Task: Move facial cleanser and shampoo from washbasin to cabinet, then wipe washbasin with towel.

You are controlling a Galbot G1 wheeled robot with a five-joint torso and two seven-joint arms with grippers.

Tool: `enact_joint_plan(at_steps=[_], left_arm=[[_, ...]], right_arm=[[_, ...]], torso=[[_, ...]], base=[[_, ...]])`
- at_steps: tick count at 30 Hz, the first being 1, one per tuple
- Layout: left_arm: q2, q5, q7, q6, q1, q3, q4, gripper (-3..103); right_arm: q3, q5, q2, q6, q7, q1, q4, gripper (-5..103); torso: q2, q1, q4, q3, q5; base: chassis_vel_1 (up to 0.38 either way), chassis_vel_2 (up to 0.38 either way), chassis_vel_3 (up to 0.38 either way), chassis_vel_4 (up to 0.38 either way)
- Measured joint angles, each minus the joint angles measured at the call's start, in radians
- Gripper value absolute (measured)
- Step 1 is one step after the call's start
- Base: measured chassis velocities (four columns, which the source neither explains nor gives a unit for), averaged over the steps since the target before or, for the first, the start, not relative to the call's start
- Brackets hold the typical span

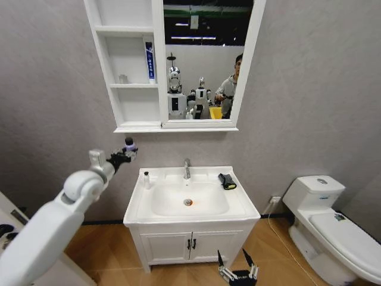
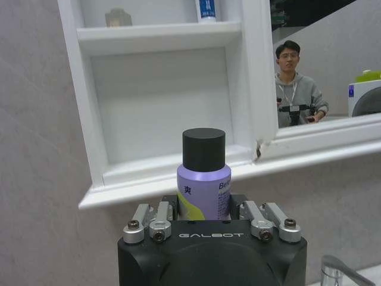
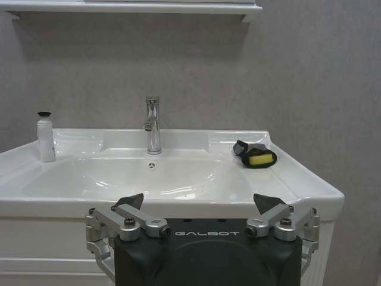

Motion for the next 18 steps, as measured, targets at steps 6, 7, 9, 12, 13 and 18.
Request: enact_joint_plan(at_steps=[6, 7, 9, 12, 13, 18], left_arm=[[0.004, -0.094, -0.053, 0.040, -0.301, 0.176, 0.142, 43], [0.004, -0.094, -0.053, 0.040, -0.301, 0.176, 0.142, 43], [-0.028, -0.106, -0.070, 0.058, -0.409, 0.243, 0.225, 43], [-0.161, -0.080, -0.094, 0.102, -0.630, 0.384, 0.441, 43], [-0.161, -0.080, -0.094, 0.102, -0.630, 0.384, 0.441, 43], [-0.259, -0.008, -0.057, 0.102, -0.742, 0.476, 0.654, 43]], right_arm=[[0.009, 0.010, -0.004, 0.001, 0.000, 0.022, -0.010, 100], [0.009, 0.010, -0.004, 0.001, 0.000, 0.022, -0.010, 100], [0.013, 0.020, -0.004, 0.001, 0.000, 0.033, -0.014, 100], [0.024, 0.039, -0.008, 0.001, 0.003, 0.050, -0.024, 100], [0.024, 0.039, -0.008, 0.001, 0.003, 0.050, -0.024, 100], [0.033, 0.056, -0.010, 0.002, 0.003, 0.054, -0.026, 100]], torso=[[0.000, 0.000, -0.0001, 0.000, 0.0004], [0.000, 0.000, -0.0001, 0.000, 0.0004], [0.000, 0.000, -0.0003, 0.000, 0.0004], [0.000, 0.000, -0.0007, 0.000, 0.0007], [0.000, 0.000, -0.0007, 0.000, 0.0007], [0.000, 0.000, -0.0008, 0.000, 0.0009]], base=[[0.000, 0.000, 0.000, 0.000], [0.000, 0.000, 0.000, 0.000], [0.000, 0.000, 0.000, 0.000], [0.000, 0.000, 0.000, 0.000], [0.000, 0.000, 0.000, 0.000], [0.000, 0.000, 0.000, 0.000]])
